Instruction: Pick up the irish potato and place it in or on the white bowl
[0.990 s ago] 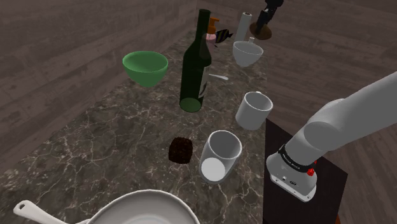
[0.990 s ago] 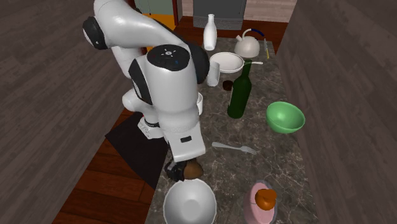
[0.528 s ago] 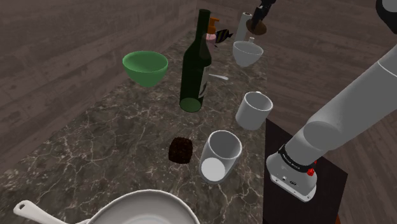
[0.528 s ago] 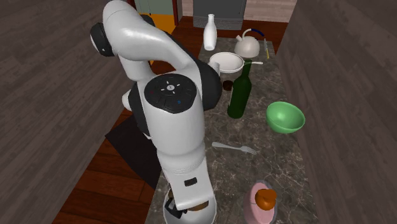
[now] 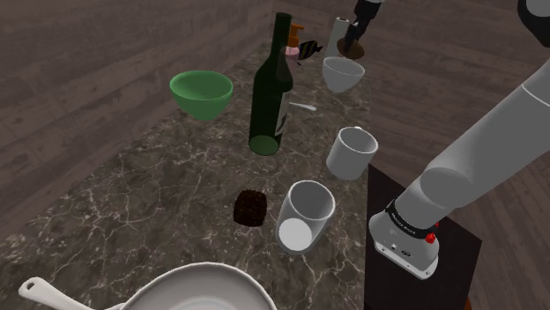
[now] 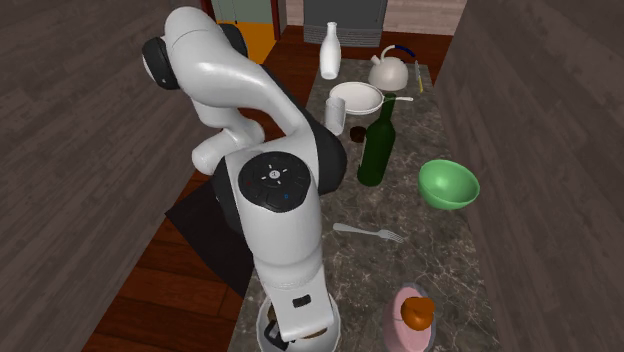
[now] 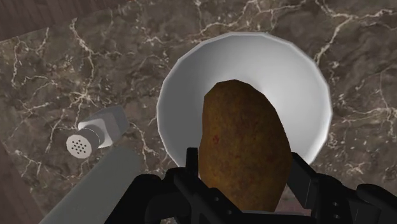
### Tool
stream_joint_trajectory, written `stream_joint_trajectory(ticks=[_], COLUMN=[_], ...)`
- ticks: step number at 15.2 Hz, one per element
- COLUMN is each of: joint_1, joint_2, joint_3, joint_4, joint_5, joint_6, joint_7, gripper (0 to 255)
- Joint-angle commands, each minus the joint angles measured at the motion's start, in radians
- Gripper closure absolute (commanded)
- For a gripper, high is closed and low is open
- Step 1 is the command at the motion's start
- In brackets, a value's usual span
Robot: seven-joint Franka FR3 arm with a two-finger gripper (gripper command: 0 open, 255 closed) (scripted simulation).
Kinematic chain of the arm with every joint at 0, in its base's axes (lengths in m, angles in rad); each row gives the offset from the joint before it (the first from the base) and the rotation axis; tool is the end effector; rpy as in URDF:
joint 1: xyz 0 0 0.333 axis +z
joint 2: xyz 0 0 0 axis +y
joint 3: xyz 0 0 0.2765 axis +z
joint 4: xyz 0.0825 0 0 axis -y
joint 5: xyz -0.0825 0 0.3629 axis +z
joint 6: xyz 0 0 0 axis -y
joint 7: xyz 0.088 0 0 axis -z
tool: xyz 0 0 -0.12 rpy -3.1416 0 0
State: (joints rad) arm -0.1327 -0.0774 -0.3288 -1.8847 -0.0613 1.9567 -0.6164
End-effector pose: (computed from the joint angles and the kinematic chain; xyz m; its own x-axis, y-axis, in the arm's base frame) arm 0.4785 -0.2475 0.5024 0.9794 0.1767 0.0980 0.1656 -0.9798 0.1118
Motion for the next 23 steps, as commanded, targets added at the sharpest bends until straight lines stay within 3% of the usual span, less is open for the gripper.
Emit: stream_joint_trajectory(ticks=[1, 5, 12, 13, 18, 23], joint_1=[0.0, -0.001, -0.001, -0.001, -0.001, 0.003], joint_2=[0.001, 0.006, 0.006, 0.006, 0.006, -0.024], joint_3=[0.0, -0.002, -0.002, -0.002, -0.002, 0.005], joint_4=[-0.022, -0.064, -0.064, -0.064, -0.064, 0.03], joint_5=[0.0, 0.0, 0.0, 0.0, 0.0, -0.008], joint_6=[0.024, 0.07, 0.07, 0.07, 0.07, -0.053], joint_7=[0.001, 0.001, 0.001, 0.001, 0.001, 0.007], gripper=[255, 255, 255, 0, 0, 0])
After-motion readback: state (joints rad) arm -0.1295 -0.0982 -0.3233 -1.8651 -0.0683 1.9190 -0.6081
